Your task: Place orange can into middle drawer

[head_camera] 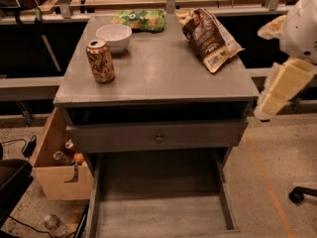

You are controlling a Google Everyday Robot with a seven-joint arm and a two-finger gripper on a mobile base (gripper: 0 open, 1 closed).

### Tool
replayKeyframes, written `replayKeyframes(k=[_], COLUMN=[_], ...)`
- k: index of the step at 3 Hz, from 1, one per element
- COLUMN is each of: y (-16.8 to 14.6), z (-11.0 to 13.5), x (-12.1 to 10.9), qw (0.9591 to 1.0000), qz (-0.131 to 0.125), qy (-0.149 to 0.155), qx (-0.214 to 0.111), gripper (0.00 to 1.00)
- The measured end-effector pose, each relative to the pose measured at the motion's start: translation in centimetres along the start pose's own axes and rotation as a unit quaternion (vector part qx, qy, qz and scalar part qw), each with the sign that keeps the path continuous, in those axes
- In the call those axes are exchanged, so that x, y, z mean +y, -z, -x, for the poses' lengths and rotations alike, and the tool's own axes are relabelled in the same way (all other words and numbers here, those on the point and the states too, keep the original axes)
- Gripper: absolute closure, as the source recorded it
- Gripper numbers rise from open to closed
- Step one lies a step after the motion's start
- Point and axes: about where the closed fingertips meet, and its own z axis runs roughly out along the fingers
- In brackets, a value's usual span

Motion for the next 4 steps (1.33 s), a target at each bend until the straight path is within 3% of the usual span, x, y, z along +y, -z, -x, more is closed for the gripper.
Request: replayKeyframes(k=[1,2,3,4], y=[-2.7,-5.7,-5.8,-5.6], z=[3.3,7.8,13.7,19.1], x=[-1.9,-3.8,-7.4,-9.7], qw=[0.994,0.9707,0.9339,0.918], qz=[-0.011,-0.028,-0.075,-0.08], qy=[0.012,0.033,0.031,0.014], qx=[-0.108,-0.236,-0.348,-0.388], gripper=[0.0,0.0,0.0,0.0])
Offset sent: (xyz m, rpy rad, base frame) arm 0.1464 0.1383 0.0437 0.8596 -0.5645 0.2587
